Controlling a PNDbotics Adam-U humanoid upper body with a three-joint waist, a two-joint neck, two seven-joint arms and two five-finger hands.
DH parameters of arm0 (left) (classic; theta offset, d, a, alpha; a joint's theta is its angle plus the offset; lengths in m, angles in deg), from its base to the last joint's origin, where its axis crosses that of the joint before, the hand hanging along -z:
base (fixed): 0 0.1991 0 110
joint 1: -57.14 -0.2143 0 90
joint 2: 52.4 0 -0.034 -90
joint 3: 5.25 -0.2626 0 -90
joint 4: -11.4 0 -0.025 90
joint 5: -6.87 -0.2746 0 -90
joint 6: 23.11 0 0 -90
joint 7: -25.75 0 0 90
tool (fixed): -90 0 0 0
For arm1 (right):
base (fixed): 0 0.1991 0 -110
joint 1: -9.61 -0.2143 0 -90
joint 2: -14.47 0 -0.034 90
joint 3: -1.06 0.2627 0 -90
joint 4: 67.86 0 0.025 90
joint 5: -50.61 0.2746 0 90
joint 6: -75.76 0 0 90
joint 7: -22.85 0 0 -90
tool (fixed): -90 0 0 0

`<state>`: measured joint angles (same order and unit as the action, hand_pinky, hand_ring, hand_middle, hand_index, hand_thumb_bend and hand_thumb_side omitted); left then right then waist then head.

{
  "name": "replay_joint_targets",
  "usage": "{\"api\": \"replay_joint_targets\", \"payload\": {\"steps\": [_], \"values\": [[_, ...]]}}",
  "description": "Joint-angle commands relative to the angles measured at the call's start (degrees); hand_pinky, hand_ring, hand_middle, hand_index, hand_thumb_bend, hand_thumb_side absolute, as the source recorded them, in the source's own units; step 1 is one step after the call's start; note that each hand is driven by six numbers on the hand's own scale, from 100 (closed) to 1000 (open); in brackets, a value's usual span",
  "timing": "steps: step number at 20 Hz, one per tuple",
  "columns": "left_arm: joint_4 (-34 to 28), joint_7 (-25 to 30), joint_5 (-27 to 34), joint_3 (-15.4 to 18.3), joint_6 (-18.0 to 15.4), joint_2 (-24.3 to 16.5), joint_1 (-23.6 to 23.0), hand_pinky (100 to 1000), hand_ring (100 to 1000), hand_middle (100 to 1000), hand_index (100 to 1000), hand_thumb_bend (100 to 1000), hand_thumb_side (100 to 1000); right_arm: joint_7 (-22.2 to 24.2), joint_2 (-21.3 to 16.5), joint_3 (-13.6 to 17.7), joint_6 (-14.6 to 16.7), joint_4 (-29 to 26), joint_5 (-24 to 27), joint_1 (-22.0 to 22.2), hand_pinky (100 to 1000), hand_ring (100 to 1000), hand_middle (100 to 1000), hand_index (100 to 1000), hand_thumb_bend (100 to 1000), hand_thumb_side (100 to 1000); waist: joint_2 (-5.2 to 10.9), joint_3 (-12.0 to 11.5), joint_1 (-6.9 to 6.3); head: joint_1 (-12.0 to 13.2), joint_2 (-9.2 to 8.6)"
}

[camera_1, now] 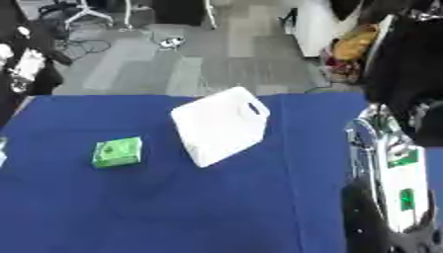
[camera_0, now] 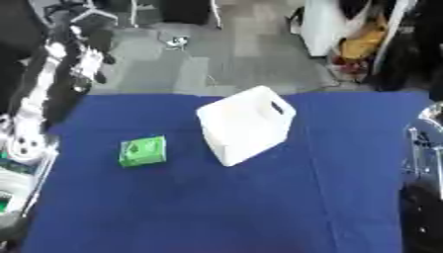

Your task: Pick up objects on the table and place them in the box.

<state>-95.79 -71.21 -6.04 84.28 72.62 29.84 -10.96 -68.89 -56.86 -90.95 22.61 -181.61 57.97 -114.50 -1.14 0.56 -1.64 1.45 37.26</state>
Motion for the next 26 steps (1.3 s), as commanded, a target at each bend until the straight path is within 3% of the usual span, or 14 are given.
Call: {"api": "replay_joint_targets", "payload": {"steps": [1,8,17,26], "values": [[-0.5,0.6,-0.7,0.6,-0.4,-1.4,0.4,396,599,726,872,209,965,-0.1,-0.4,0.1,0.1,-0.8,0.2,-0.8,252,355,511,761,162,1000,0.50,-0.1,0.00,-0.1,-0.01],[5.9,4.3,-8.0,0.6,-1.1,-6.1,0.6,414,608,747,887,280,943,-0.9,-0.8,0.5,0.4,-0.8,-0.3,-0.9,244,344,474,742,167,1000,0.61,-0.1,-0.28,-0.1,0.22],[15.0,17.7,-15.6,-5.0,-4.3,-15.1,6.0,468,646,784,883,293,933,-1.6,-0.6,0.0,0.3,-0.8,-0.8,-1.0,241,340,465,741,165,1000,0.72,1.0,-1.13,0.4,0.03],[23.1,30.3,-23.2,-11.2,-8.1,-18.8,11.4,590,723,841,875,309,936,-2.1,-0.3,-0.4,0.3,-0.8,-0.9,-1.0,241,339,462,737,163,1000,0.83,1.9,-1.64,0.5,-0.51]]}}
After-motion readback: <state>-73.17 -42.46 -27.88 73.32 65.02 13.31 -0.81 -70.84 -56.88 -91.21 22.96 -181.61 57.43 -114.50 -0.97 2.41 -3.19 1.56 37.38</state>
